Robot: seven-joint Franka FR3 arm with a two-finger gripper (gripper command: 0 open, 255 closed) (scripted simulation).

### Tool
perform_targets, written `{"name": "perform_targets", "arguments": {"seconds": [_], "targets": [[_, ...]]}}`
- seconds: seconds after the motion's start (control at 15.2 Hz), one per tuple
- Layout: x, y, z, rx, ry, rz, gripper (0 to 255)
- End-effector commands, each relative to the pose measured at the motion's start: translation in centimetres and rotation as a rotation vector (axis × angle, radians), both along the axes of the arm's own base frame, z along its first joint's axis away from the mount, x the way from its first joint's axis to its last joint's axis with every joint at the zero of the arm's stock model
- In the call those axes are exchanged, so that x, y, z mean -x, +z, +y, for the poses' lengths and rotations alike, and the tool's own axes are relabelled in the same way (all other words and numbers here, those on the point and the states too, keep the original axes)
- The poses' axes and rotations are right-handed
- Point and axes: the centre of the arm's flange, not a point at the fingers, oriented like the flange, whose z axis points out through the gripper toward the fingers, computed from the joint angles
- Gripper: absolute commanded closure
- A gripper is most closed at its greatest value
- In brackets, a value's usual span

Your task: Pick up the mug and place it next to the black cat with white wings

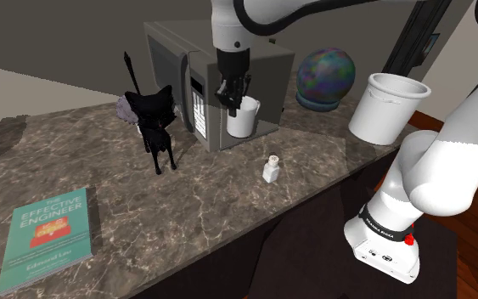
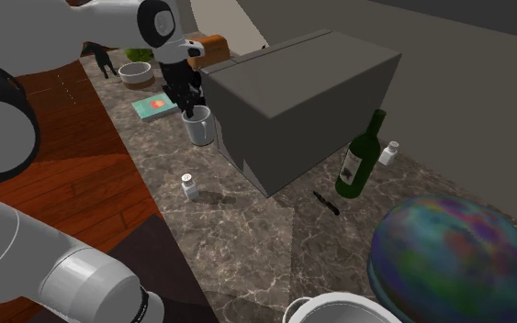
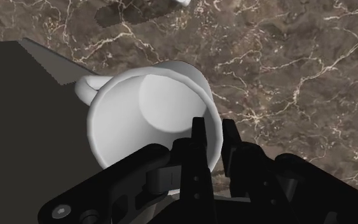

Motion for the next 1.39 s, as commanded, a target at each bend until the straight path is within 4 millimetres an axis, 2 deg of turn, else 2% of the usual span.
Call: {"name": "perform_targets", "arguments": {"seconds": [0.0,1.32], "targets": [[0.0,-1.0,0.0,0.0,0.0,-0.001,255],[0.0,-11.6,0.0,0.0,0.0,-0.001,255]]}}
